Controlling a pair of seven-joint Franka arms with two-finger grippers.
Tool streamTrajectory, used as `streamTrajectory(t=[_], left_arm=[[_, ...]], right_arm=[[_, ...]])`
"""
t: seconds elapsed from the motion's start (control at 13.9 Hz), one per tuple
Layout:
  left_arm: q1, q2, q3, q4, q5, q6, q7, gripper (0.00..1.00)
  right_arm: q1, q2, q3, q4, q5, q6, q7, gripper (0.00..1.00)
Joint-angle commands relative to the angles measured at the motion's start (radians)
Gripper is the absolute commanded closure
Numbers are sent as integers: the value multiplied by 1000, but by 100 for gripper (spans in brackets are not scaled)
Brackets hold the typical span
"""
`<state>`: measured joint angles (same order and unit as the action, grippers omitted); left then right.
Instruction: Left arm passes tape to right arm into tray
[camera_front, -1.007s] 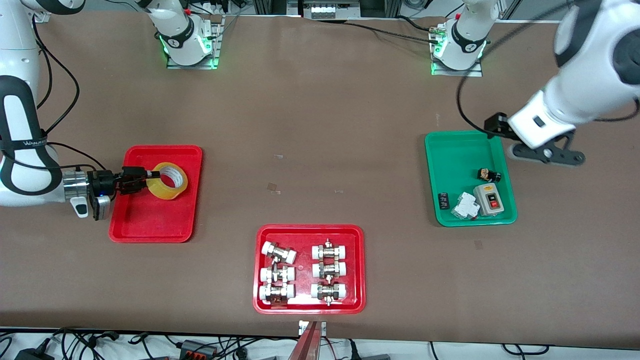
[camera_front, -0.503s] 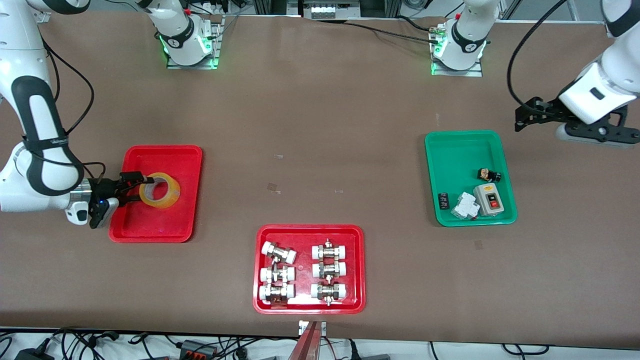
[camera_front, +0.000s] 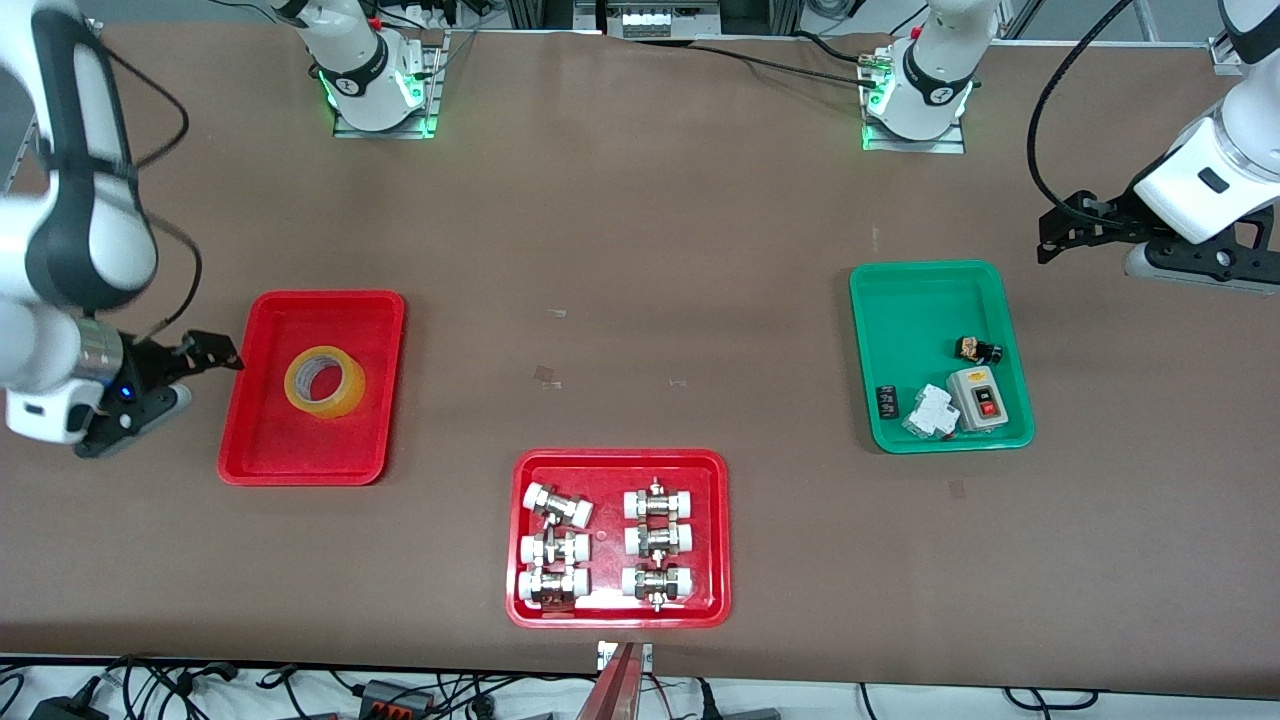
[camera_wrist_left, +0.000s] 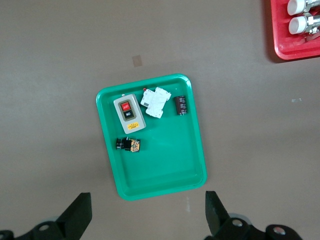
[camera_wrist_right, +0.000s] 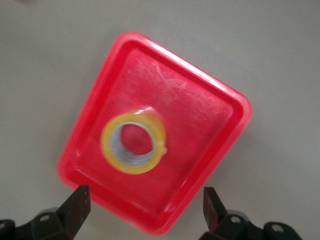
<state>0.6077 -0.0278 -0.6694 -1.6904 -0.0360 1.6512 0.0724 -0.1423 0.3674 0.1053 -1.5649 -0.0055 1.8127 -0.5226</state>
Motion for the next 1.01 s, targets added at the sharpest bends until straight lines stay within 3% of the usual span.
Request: streamTrajectory(t=[0.0,0.07,0.14,0.29,0.58,0.93], left_arm=[[-211,20,183,28,4,-17,24,0],[-341,17,338,18,4,-25,24,0],[-433,5,420,15,4,-65,24,0],[-430,-6,427,11,4,-108,24,0],[-430,-44,424,-48,5,-73,23,0],[-430,-41,419,-66,4,-64,24,0]], right_arm=[[75,-143,-7,-46,-28,-61,284,0],[95,-174,-6,-46,-27,-81,377,0],[114,-207,-4,-46,-27,-96,454,0],[125,-272,1,-59,-24,-111,510,0],[125,-428,-1,-187,-10,-64,541,0],[121,-384,-4,-60,-10,-158,783,0]])
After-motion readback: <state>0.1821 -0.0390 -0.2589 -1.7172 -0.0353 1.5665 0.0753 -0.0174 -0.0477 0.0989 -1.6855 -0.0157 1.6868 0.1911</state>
